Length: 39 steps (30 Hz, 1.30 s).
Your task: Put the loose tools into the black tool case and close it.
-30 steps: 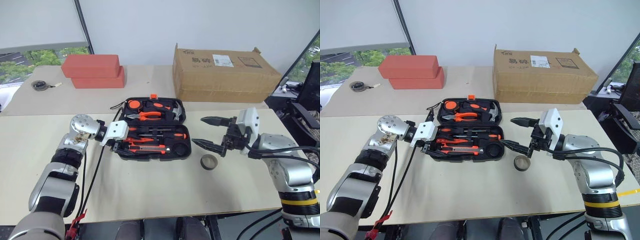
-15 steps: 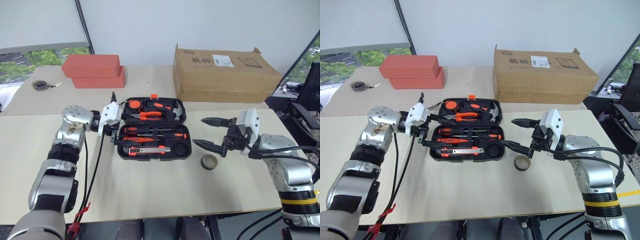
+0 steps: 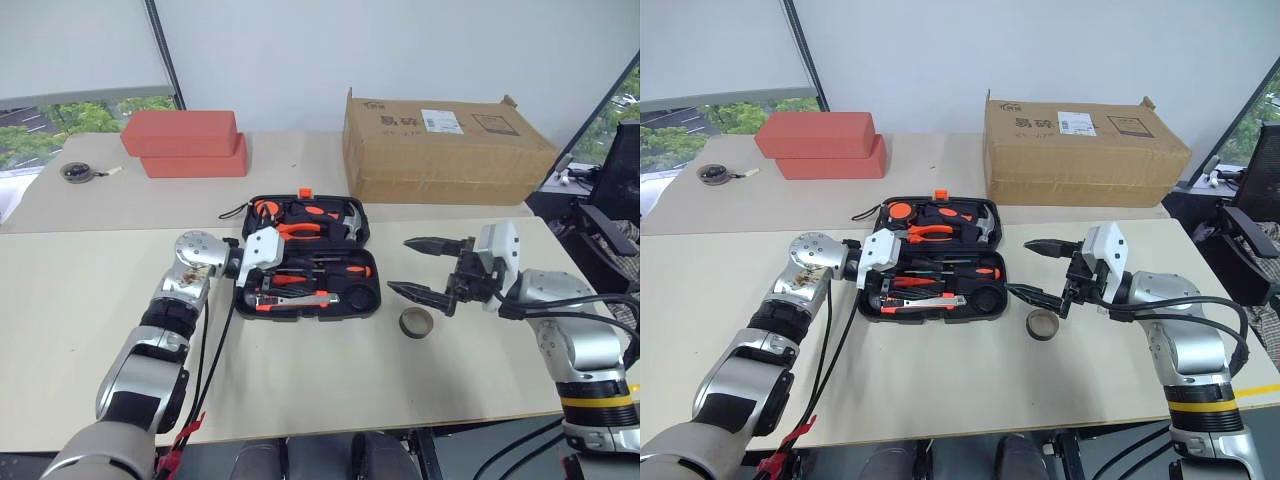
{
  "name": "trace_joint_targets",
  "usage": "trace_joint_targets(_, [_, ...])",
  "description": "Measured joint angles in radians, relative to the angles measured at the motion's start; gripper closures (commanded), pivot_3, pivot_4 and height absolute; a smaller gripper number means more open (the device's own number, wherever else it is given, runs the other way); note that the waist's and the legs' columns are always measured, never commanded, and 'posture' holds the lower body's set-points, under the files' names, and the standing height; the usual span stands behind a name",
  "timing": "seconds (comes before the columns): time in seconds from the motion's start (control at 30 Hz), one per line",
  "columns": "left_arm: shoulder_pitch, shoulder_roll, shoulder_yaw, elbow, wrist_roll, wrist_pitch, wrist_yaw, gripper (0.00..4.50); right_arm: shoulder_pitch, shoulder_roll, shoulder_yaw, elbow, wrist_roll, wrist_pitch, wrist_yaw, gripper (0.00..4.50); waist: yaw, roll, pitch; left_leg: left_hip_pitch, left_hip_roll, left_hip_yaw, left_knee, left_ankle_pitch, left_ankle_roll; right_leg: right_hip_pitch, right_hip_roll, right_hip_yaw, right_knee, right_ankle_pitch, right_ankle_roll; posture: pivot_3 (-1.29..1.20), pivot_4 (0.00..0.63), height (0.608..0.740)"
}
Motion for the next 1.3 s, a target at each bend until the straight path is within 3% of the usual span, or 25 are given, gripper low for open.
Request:
trace_joint_targets(0.1, [-0.006,-0.003,0.0,0.017,0.007,-0.009,0.003,4.45,0.002,0.0,0.0,0.0,0.0,0.0,-0.001,0.0,0.0,0.0,0.0,0.0,0.0,0.0,0.0,0.0,0.0,0.0,0.0,0.0,0.0,0.0,0.0,0.0,0.15,0.713])
trace_joint_targets(0.67, [-0.023,-0.012,-0.036,0.124,0.115,-0.22,0.084,4.45,0.027,0.0,0.0,-0.001,0.0,-0.002,-0.015,0.0,0.003,0.0,0.0,0.001,0.0,0.0,0.001,0.0,0.0,0.002,0.0,0.0,0.0,0.0,0.0,0.0,0.15,0.713])
trace_joint_targets(1.03, [-0.026,-0.021,-0.063,0.182,0.179,-0.434,0.198,4.45,0.033,0.0,-0.004,-0.001,0.0,-0.013,-0.017,0.0,0.013,0.01,-0.007,0.01,0.0,-0.002,0.002,0.001,0.001,0.006,-0.002,0.001,0.0,-0.002,0.004,0.0,0.15,0.713])
trace_joint_targets(1.13, [-0.027,-0.038,-0.033,0.203,0.161,-0.416,0.223,4.45,0.033,0.0,-0.004,-0.001,0.0,-0.02,-0.015,0.0,0.02,0.01,-0.007,0.011,0.0,-0.003,0.002,0.001,0.001,0.006,-0.003,0.001,0.0,-0.002,0.005,0.0,0.15,0.713])
trace_joint_targets(1.3, [-0.026,-0.086,0.045,0.223,0.027,-0.237,0.157,4.45,0.033,0.0,-0.004,0.004,0.0,-0.024,-0.011,0.0,0.024,0.009,-0.006,-0.001,-0.001,-0.003,0.003,0.002,0.003,-0.001,-0.002,0.002,0.0,0.002,0.006,0.0,0.15,0.713])
